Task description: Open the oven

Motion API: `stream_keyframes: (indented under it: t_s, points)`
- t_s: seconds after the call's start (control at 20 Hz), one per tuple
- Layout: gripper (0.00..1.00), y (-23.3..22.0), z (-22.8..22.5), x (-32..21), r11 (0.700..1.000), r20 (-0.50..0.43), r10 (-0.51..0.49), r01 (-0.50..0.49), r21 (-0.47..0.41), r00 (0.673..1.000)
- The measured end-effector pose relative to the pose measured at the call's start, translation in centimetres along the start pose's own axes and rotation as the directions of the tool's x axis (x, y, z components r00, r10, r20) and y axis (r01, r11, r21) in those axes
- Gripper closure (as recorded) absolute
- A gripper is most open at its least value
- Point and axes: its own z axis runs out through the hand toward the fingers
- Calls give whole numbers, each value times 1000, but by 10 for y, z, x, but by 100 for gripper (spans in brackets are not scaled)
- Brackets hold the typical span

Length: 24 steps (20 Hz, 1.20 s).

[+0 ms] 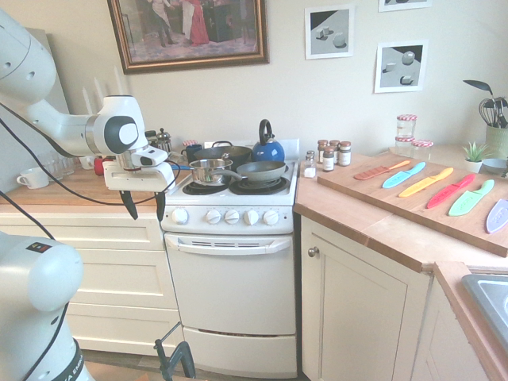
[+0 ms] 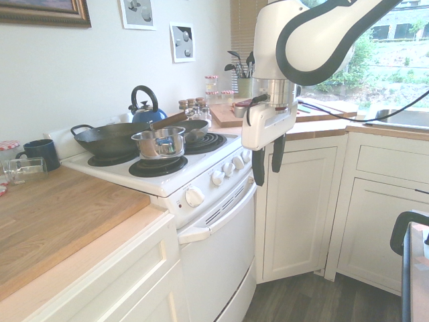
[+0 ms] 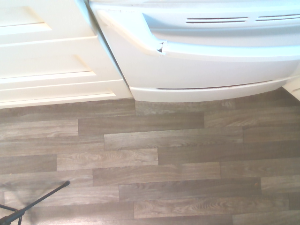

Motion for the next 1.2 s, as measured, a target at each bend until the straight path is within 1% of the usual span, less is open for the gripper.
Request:
stream_keyframes:
  t_s: [0.1,0.25,0.4,0.55,0.65,0.8,1.05,1.2]
  points:
    - [0,0,1,0,1000,3,-5,5,-5,1000]
    - [0,14,19,10,998,36,14,-12,-67,999]
    - [0,27,52,30,991,86,51,-40,-125,995]
    - [0,27,97,57,987,124,66,-47,-151,990]
    - [0,19,123,77,990,121,50,-33,-135,991]
    - [0,-1,144,102,996,86,8,0,-94,996]
    - [0,-31,158,135,999,36,-32,32,-26,999]
    - [0,-47,159,154,999,15,-44,44,-11,999]
